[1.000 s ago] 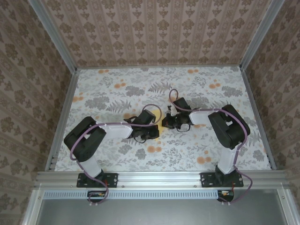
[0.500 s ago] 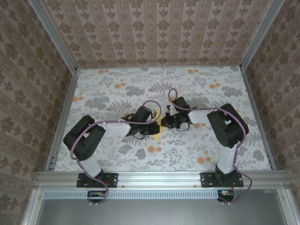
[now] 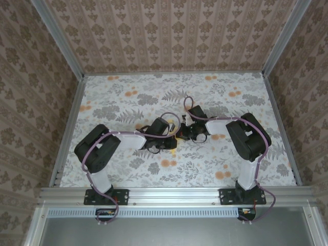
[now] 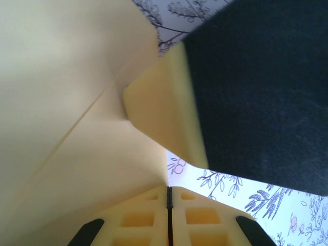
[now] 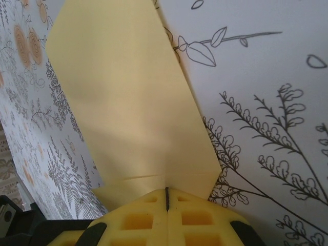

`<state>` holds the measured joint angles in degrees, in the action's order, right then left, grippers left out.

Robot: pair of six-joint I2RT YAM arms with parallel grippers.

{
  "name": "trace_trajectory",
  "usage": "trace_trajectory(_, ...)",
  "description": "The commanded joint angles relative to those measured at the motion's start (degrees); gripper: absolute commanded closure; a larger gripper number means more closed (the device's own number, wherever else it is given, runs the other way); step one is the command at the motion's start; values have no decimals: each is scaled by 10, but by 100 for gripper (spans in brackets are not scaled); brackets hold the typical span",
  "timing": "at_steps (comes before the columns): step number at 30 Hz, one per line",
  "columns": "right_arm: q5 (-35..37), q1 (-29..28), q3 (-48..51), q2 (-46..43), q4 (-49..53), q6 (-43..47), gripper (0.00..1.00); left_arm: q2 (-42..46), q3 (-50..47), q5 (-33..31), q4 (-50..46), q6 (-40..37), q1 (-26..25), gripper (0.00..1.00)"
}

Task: Fold a paper plane with a square sheet of paper (pick it up from the middle)
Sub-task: Third fold the triangle at the center of the table.

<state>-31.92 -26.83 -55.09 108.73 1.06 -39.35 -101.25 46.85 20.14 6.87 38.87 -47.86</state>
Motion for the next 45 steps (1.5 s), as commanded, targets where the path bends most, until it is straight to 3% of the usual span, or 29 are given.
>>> trace_trajectory(1,54,1,3,37,63,0,100,1,-24,17,-22,-17,-21,91)
trace_trajectory(14,63,8,7,45,65,-9,100,29,-52,-7,-38,-3,-80,92)
trace_trajectory(22,63,10,17,43,57,-12,100,36,-109,-2,41,39,-86,92)
trace_trajectory(31,51,12,21,34,50,-21,100,73,-131,1,82,47,-84,91)
trace_trajectory(38,24,12,7,-18,44,-48,100,155,-135,-13,76,69,-33,89)
trace_trajectory(41,27,12,-2,-52,49,-54,94,184,-122,-46,43,66,-12,88)
trace_trajectory(45,51,12,-6,-80,63,-54,77,183,-93,-69,13,51,7,88)
